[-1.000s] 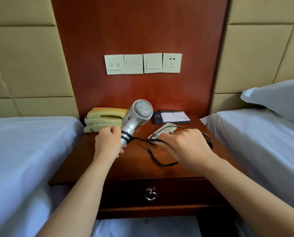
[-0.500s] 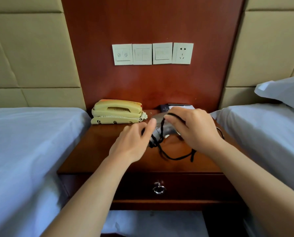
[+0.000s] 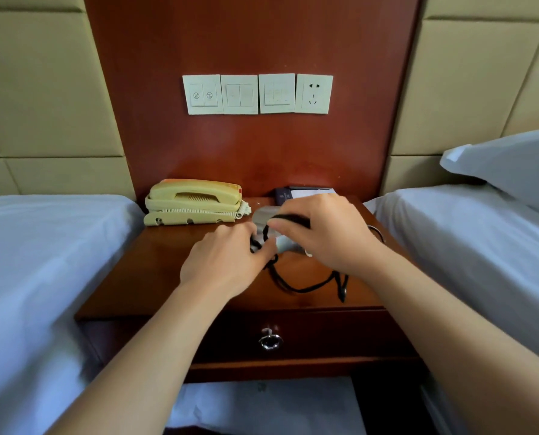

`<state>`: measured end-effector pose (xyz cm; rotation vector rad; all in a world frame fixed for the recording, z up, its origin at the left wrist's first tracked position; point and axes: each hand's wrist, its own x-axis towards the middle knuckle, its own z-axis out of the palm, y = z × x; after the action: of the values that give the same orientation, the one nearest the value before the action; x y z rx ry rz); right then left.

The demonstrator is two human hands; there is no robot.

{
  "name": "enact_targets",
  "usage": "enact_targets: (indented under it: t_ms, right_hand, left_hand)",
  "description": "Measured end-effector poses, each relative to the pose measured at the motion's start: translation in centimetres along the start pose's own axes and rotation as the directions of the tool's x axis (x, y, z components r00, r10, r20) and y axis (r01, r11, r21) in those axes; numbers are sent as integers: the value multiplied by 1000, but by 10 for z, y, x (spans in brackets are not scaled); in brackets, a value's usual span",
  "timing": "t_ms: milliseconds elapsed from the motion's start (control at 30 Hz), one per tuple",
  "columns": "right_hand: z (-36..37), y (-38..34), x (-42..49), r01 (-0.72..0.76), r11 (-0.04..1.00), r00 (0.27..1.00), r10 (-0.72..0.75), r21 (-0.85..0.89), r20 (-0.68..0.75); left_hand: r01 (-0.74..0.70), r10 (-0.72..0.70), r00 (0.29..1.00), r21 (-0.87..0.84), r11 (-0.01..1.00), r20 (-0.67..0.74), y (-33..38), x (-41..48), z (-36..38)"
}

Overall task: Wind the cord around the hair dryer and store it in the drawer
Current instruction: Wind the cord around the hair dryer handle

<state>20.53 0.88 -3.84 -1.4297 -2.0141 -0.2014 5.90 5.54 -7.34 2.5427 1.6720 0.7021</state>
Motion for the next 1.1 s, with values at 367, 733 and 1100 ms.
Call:
enact_targets:
  t_ms: [367,733,1100]
  right_hand:
    - [-21,27,-8,-151,918,980,89,368,179]
    - [-28,36,-19,-240,868,932,80,435,354]
    - [-24,50,-21,-324,898,923,232,298,307]
  left_hand:
    - [7,-8,1000,-20,1000,-14,-1,4,-2]
    - [47,-50,999,-142,989,-16,3,8,-1]
    - [54,-56,998,-102,993,-17,-5,14,-3]
